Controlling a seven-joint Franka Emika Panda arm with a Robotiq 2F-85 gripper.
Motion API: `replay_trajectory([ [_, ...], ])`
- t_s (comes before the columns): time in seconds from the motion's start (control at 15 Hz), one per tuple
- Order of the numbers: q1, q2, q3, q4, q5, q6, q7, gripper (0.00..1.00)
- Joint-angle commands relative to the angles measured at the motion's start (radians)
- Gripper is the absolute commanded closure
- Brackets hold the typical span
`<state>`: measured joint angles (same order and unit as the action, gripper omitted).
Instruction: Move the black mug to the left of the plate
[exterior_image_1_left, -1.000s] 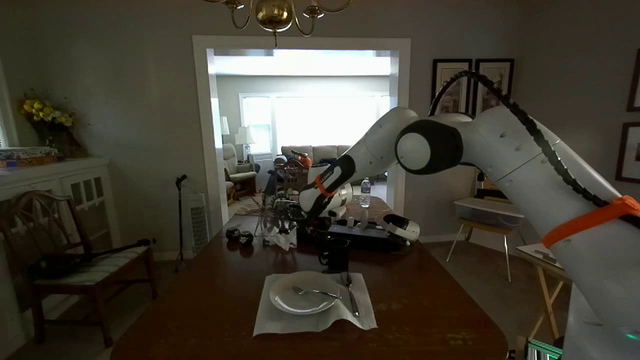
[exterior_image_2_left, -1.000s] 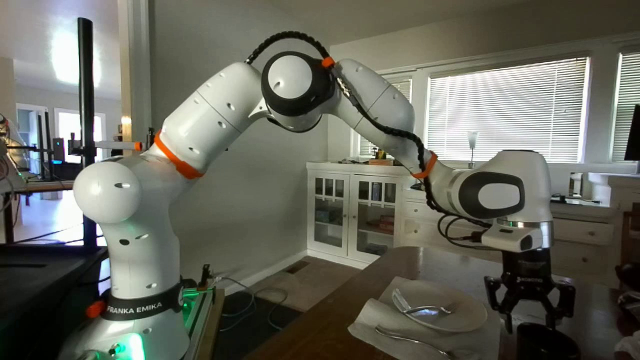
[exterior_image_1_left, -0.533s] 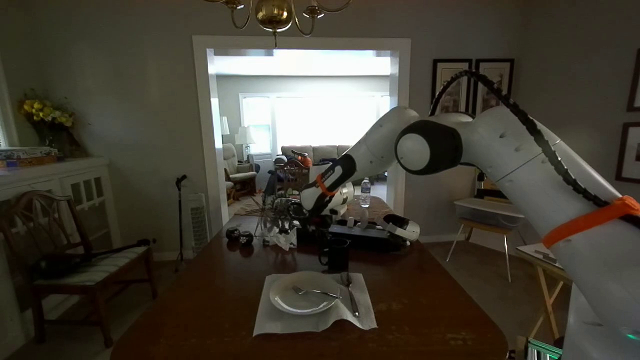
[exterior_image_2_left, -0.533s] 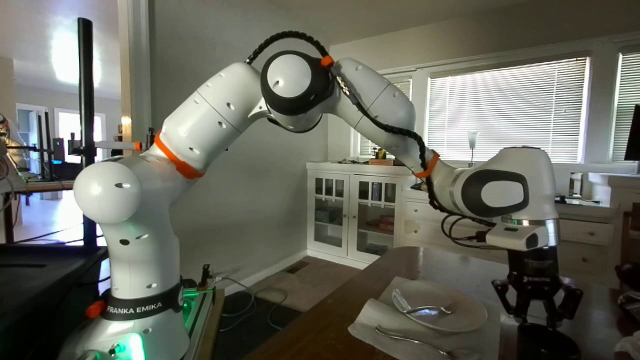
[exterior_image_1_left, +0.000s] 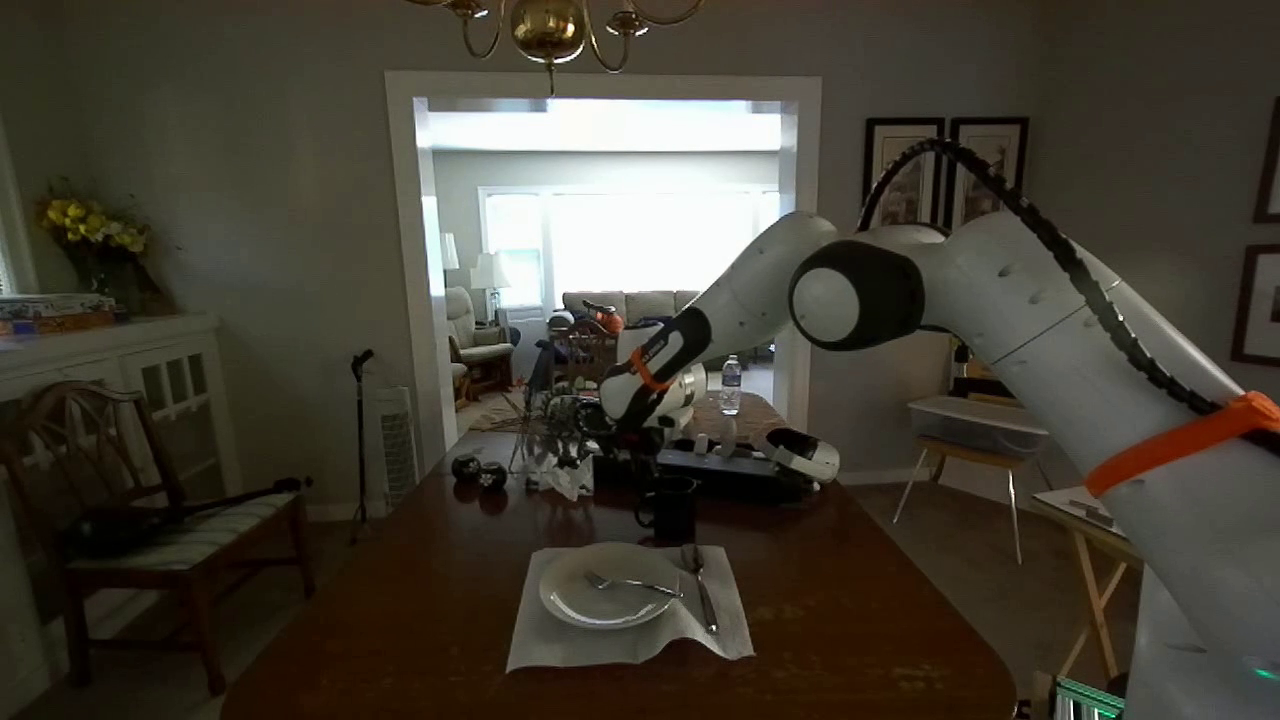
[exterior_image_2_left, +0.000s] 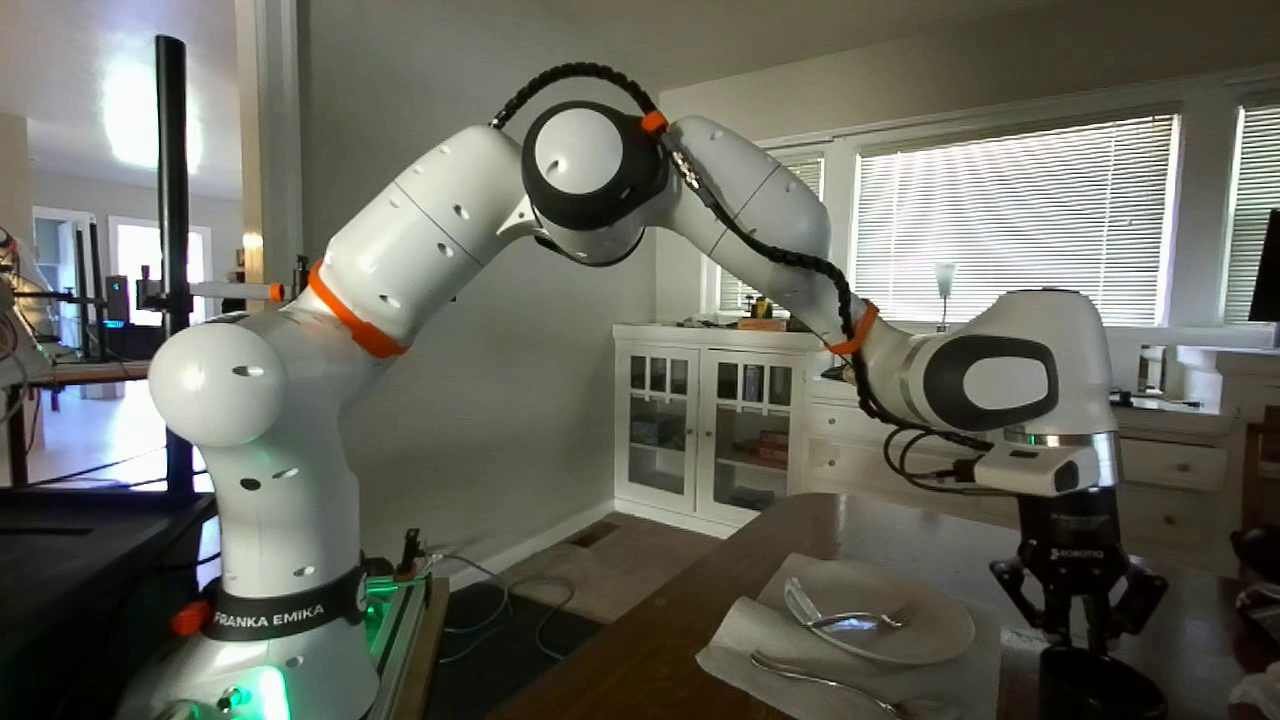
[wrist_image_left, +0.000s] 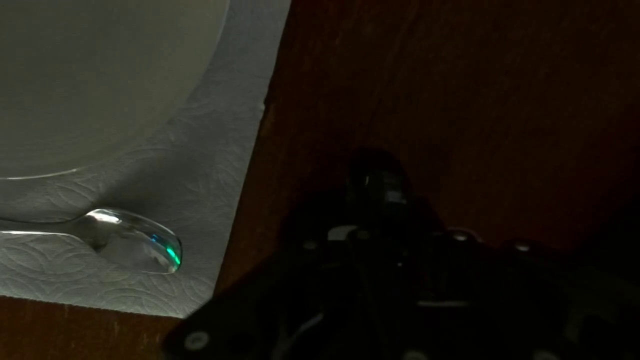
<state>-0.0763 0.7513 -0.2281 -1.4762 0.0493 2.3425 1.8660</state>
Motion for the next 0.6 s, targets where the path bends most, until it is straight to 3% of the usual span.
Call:
replay_trajectory([
  [0.0,0.014,-0.001,-0.012,-0.008,-0.015,0.015,0.009,0.96],
  [0.53,0.026,-0.037,-0.005,-0.036,-0.029,0.045,-0.064,0.95],
])
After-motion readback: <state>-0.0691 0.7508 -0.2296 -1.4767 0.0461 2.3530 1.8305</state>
